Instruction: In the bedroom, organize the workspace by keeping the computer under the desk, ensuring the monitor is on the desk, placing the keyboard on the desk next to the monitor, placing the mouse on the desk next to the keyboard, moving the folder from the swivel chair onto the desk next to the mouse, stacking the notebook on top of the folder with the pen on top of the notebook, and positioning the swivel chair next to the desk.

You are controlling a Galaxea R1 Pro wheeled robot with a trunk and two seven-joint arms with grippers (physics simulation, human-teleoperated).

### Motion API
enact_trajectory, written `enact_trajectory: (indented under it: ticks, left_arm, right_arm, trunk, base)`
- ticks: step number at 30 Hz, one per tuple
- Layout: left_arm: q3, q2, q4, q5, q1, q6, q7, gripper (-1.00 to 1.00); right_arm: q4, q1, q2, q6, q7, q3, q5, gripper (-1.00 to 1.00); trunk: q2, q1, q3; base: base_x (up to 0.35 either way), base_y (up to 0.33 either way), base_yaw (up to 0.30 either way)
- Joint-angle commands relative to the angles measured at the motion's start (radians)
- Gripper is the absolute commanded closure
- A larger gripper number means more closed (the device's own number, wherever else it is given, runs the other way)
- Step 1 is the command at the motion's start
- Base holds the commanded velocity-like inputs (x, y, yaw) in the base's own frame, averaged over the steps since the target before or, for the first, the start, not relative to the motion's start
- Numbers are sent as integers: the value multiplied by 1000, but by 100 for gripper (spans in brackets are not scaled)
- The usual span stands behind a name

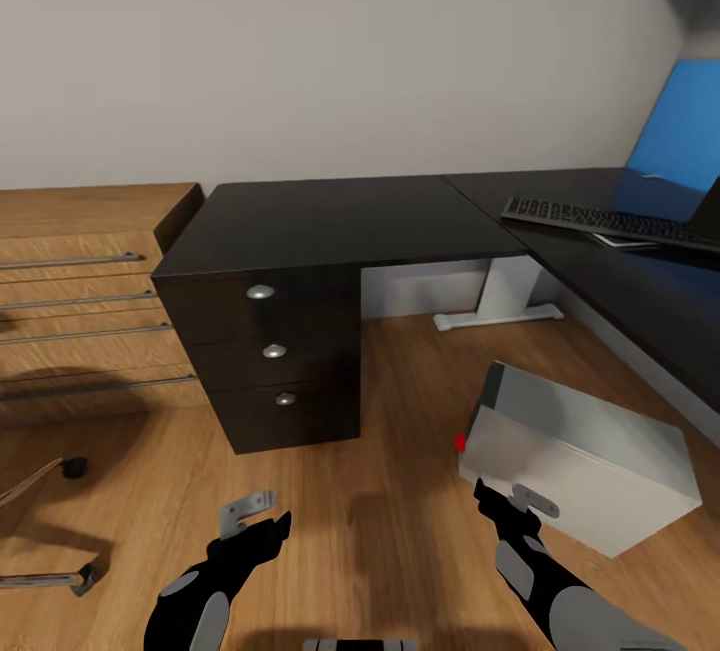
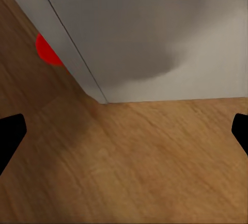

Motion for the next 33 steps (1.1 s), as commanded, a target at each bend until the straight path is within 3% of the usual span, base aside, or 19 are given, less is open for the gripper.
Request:
enact_trajectory:
  ticks: [1,21,33]
  left_arm:
    - [-1,0,-1,11,0,3,9,-100]
    - [5,0,-1,11,0,4,9,-100]
    - [6,26,-27,12,0,4,6,-100]
  right_arm:
    - [0,0,0,-4,-1,-2,0,-100]
    - [1,0,0,-20,0,-1,0,-100]
    - [3,0,-6,53,-4,-4,-1,-100]
  trunk:
    - [-1,0,-5]
    - [-5,9,-82]
    - [-5,9,-82]
  base:
    - [0,0,0]
    - [0,0,0]
    - [0,0,0]
